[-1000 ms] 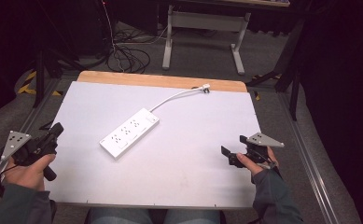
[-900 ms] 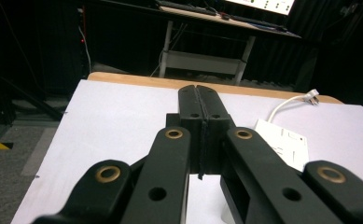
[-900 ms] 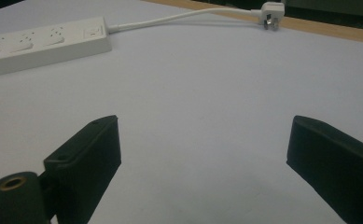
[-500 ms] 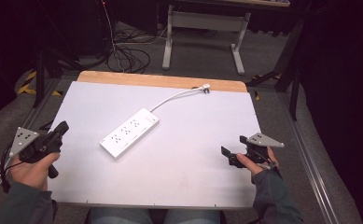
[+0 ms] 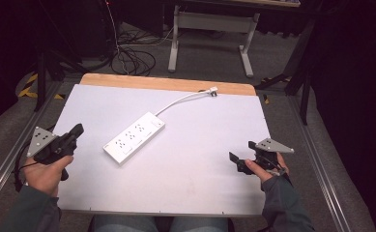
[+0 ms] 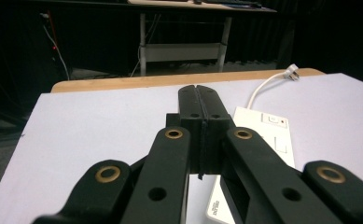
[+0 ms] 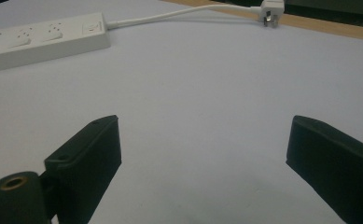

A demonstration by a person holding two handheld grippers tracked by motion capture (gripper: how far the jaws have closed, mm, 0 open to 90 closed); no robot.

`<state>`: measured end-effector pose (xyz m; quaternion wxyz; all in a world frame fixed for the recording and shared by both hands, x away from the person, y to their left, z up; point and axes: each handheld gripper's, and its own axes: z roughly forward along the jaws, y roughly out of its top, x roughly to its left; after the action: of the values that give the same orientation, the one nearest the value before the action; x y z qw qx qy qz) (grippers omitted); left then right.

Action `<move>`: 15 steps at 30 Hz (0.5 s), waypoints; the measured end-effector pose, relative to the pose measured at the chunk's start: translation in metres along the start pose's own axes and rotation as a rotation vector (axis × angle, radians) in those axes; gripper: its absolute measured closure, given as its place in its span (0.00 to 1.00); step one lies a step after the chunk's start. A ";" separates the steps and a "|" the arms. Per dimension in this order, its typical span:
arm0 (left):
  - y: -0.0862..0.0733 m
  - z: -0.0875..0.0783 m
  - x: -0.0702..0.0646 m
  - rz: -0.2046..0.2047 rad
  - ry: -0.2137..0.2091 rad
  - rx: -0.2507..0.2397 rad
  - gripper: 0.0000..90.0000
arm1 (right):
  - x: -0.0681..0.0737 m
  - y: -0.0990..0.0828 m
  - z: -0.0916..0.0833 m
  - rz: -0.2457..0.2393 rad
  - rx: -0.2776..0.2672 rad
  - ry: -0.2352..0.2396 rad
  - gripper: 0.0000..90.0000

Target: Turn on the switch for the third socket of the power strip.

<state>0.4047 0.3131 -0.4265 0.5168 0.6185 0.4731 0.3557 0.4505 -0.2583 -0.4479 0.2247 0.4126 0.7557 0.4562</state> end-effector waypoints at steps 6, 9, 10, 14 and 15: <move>0.003 0.006 -0.007 0.020 -0.012 -0.002 1.00 | -0.001 -0.001 -0.001 0.007 -0.002 -0.007 0.12; 0.004 0.009 -0.012 0.035 -0.022 0.008 1.00 | -0.001 -0.001 -0.002 0.007 -0.001 -0.008 0.12; 0.004 0.011 -0.013 0.047 -0.020 0.012 1.00 | -0.001 -0.001 -0.002 0.007 0.000 -0.008 0.12; 0.004 0.016 -0.017 0.056 -0.035 0.019 1.00 | 0.000 -0.001 -0.002 0.003 0.000 -0.003 0.12; 0.004 0.018 -0.017 0.059 -0.038 0.023 1.00 | 0.000 -0.001 -0.002 0.003 0.000 -0.003 0.12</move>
<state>0.4169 0.2911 -0.4251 0.5076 0.6449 0.4488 0.3535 0.4489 -0.2599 -0.4479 0.2250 0.4143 0.7549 0.4560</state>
